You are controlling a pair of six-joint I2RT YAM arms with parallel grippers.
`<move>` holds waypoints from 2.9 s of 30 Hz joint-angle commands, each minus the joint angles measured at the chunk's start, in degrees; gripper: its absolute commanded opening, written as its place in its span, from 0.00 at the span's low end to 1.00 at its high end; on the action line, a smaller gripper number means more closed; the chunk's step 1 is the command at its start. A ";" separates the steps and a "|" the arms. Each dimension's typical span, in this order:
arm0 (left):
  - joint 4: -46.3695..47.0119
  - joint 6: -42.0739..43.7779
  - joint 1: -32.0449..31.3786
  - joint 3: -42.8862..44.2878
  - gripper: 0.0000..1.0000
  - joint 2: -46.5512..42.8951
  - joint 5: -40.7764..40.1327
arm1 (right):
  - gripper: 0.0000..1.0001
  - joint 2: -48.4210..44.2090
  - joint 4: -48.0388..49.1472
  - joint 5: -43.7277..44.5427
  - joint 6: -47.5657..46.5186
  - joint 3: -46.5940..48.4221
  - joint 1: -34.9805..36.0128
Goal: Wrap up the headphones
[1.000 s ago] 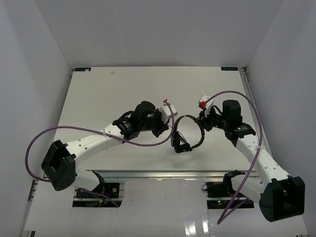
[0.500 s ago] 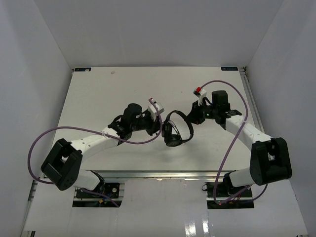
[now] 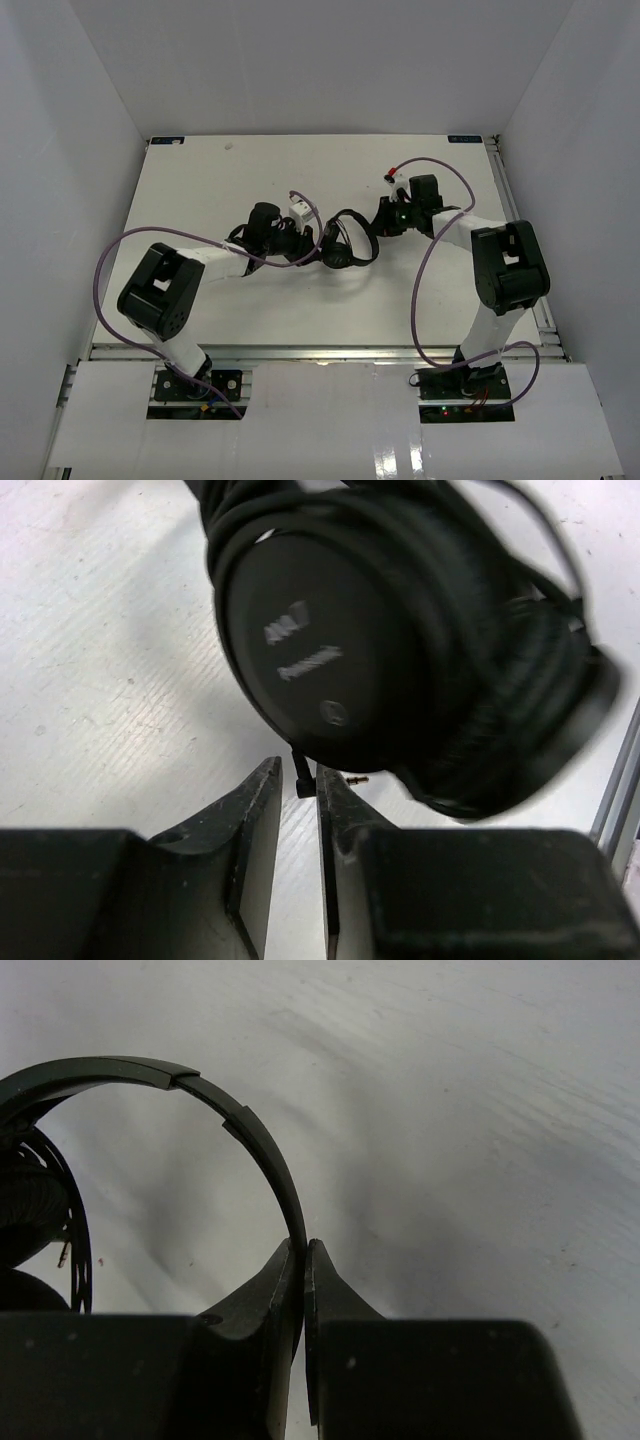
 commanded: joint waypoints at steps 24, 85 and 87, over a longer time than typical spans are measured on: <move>-7.28 -0.98 2.78 -5.29 0.55 -17.77 -4.97 | 0.50 8.77 0.76 29.74 5.24 11.74 3.32; -25.69 -11.25 1.72 -16.60 0.98 -63.15 -17.60 | 0.90 -55.33 -20.18 29.75 -21.86 -20.62 -7.02; -25.60 -11.25 1.73 -16.60 0.98 -63.19 -17.47 | 0.90 -55.32 -20.09 29.66 -21.86 -20.62 -6.94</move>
